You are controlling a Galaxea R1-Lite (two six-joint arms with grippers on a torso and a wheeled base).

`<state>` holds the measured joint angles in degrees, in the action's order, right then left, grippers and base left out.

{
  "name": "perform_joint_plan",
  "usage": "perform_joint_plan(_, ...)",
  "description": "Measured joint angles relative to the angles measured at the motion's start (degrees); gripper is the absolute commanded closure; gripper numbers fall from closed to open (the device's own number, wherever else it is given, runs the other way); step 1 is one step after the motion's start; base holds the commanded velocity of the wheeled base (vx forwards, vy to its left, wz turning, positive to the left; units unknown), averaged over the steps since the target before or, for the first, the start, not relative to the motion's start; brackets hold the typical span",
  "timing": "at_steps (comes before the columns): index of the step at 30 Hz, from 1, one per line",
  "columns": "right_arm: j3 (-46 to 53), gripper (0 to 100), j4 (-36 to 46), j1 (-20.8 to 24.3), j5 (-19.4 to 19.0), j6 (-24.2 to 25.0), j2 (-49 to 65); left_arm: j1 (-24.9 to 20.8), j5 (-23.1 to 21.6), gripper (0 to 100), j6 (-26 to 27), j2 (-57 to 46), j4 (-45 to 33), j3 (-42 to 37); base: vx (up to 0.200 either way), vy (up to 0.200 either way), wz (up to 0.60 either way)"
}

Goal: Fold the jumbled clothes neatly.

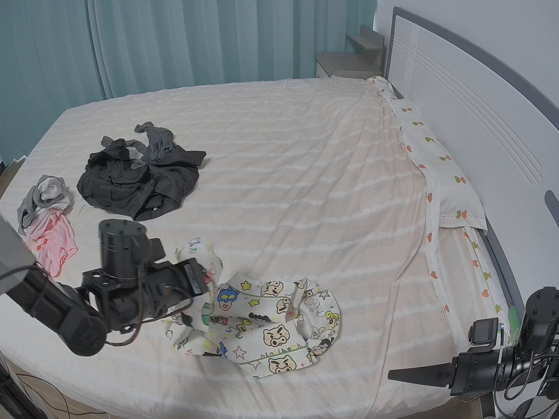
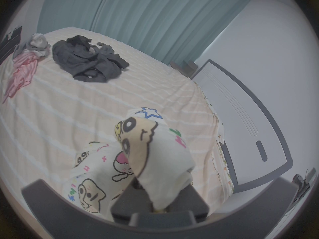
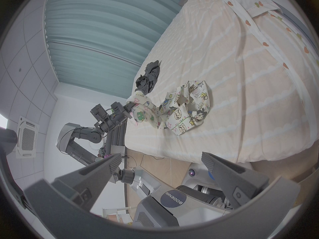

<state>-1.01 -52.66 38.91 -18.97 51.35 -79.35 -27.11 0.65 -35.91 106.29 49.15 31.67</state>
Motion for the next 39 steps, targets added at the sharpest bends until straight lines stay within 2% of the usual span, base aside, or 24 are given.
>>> perform_joint_plan(5,0.0,0,0.0,0.0,0.0,-0.2,0.0,-6.4,2.3,100,-7.9,6.4,3.7,4.5,0.0,0.0,0.0)
perform_joint_plan(10,0.0,0,0.0,0.0,0.0,-0.3,-0.1,-11.6,2.8,100,-12.8,10.7,5.8,7.6,0.0,0.0,0.0)
perform_joint_plan(18,0.0,0,0.0,0.1,0.0,-0.4,-0.2,-15.0,3.3,100,-14.3,14.5,6.1,10.8,0.0,0.0,0.0)
perform_joint_plan(19,0.0,0,0.0,0.1,0.0,-0.4,-0.2,-15.1,3.3,0,-14.3,14.7,6.1,10.9,0.0,0.0,0.0)
perform_joint_plan(26,0.0,0,0.0,0.1,0.0,-0.3,-0.3,-15.2,5.1,0,-14.4,15.7,6.1,11.7,0.0,0.0,0.0)
perform_joint_plan(39,0.0,0,0.0,0.1,0.0,-0.3,-0.4,-14.9,5.3,0,-15.9,13.5,6.1,11.5,0.0,0.0,0.0)
